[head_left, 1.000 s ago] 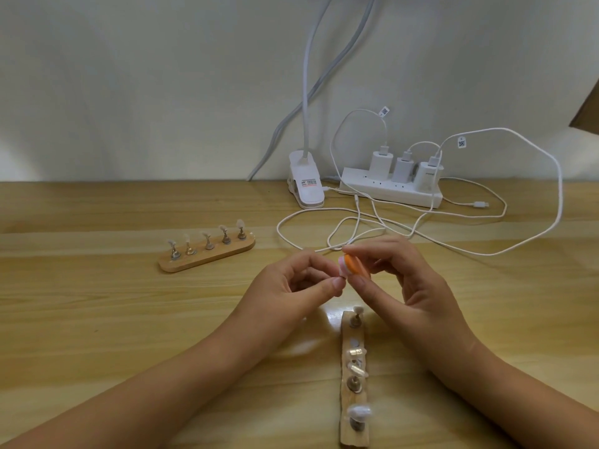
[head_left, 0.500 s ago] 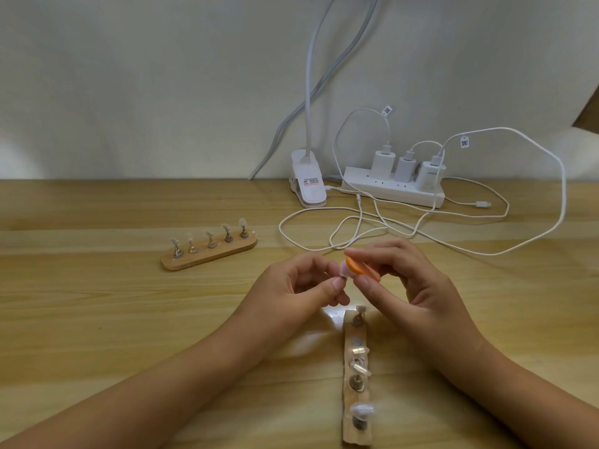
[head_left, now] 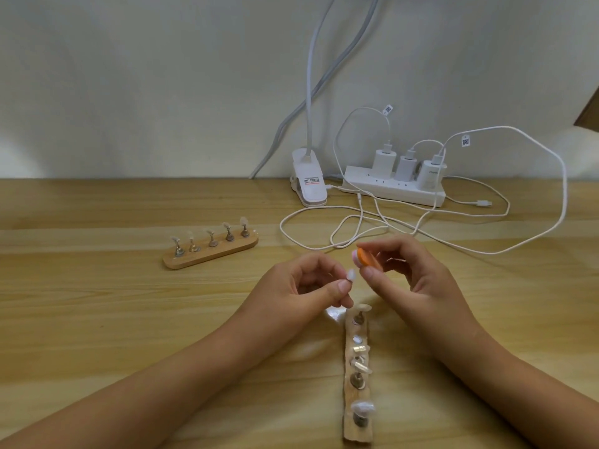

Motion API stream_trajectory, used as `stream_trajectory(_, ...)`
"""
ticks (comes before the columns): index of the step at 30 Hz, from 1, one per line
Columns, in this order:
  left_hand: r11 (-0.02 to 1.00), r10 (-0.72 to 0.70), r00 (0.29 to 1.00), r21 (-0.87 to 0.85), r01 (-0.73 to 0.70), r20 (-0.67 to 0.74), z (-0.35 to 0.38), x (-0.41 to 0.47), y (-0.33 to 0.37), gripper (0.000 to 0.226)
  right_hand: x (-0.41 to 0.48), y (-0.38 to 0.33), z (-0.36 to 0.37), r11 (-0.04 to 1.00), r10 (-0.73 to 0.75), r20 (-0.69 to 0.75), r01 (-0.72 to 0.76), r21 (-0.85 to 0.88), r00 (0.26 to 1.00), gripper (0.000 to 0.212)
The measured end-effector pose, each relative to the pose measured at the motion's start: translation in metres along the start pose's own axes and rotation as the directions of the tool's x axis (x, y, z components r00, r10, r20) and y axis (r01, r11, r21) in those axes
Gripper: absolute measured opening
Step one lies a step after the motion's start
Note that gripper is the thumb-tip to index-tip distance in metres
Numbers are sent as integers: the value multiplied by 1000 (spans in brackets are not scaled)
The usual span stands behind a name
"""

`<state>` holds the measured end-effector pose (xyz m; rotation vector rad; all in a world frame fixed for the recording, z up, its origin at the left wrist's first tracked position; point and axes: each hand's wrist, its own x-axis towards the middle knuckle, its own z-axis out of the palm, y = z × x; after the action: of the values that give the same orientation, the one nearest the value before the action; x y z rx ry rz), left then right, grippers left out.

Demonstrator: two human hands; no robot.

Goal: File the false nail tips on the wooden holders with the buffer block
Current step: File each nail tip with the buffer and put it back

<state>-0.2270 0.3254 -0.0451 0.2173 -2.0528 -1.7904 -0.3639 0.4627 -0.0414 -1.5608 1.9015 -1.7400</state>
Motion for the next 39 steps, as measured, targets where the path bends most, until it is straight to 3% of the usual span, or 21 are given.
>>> stream_trajectory(4, 999, 19, 1000, 26, -19, -11, 1, 0, 2, 4, -5, -9, 1, 967, -239, 6, 238, -92, 971, 22)
stream_trajectory(9, 998, 16, 1000, 55, -14, -21, 0, -1, 5, 5, -1, -7, -1, 976, -136, 9, 135, -170, 991, 29)
stream_trajectory(13, 998, 4, 998, 66, 0, -63, 1, -1, 7, 8, -3, -9, -5, 942, -244, 73, 254, -221, 967, 25)
stream_trajectory(17, 997, -14, 995, 78, 22, -95, 0, -1, 7, 8, 0, -7, -7, 940, -213, 100, 232, -252, 972, 28)
stream_trajectory(21, 994, -27, 995, 102, 37, -99, 1, -3, 8, 7, -4, -5, -2, 900, -298, 143, 328, -289, 944, 25)
stream_trajectory(25, 993, -42, 994, 103, 52, -102, 1, -3, 7, 4, -1, -3, -6, 910, -263, 111, 285, -300, 958, 27)
stream_trajectory(29, 991, -37, 997, 126, 46, -73, 2, -3, 7, 5, -3, -2, -4, 883, -316, 159, 351, -311, 935, 25)
stream_trajectory(32, 987, -33, 996, 154, 47, -88, 0, -3, 7, 5, 0, 0, -5, 909, -274, 109, 295, -295, 955, 24)
stream_trajectory(35, 989, -23, 997, 146, 35, -79, 2, -4, 8, 7, -2, 1, -5, 878, -327, 156, 360, -315, 932, 24)
stream_trajectory(39, 986, -36, 995, 160, 51, -94, 2, -4, 9, 7, -1, 2, -6, 906, -280, 116, 303, -296, 953, 25)
